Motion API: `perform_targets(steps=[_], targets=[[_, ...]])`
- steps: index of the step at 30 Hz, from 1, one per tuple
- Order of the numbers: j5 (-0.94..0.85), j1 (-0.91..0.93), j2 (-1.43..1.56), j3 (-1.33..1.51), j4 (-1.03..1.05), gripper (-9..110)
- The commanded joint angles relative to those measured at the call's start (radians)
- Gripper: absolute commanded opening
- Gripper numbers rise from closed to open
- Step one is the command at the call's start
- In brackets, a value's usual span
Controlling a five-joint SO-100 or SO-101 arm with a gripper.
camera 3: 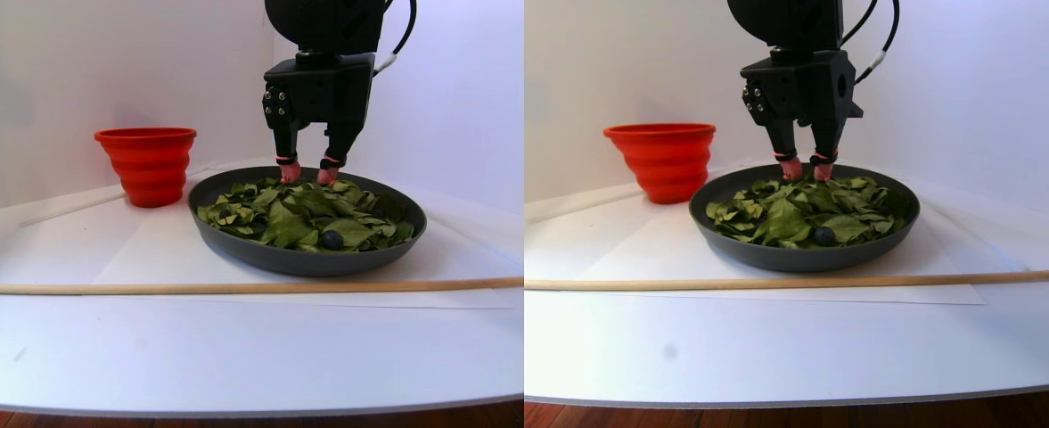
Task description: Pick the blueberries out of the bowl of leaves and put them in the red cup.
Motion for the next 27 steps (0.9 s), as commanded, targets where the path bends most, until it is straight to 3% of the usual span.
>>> perform_targets(steps=[1,27], targets=[[0.011,0.0,0.002,-0.052,-0.023,16],[0.035,-0.02,-0.146,-0.109,-0.143,17]])
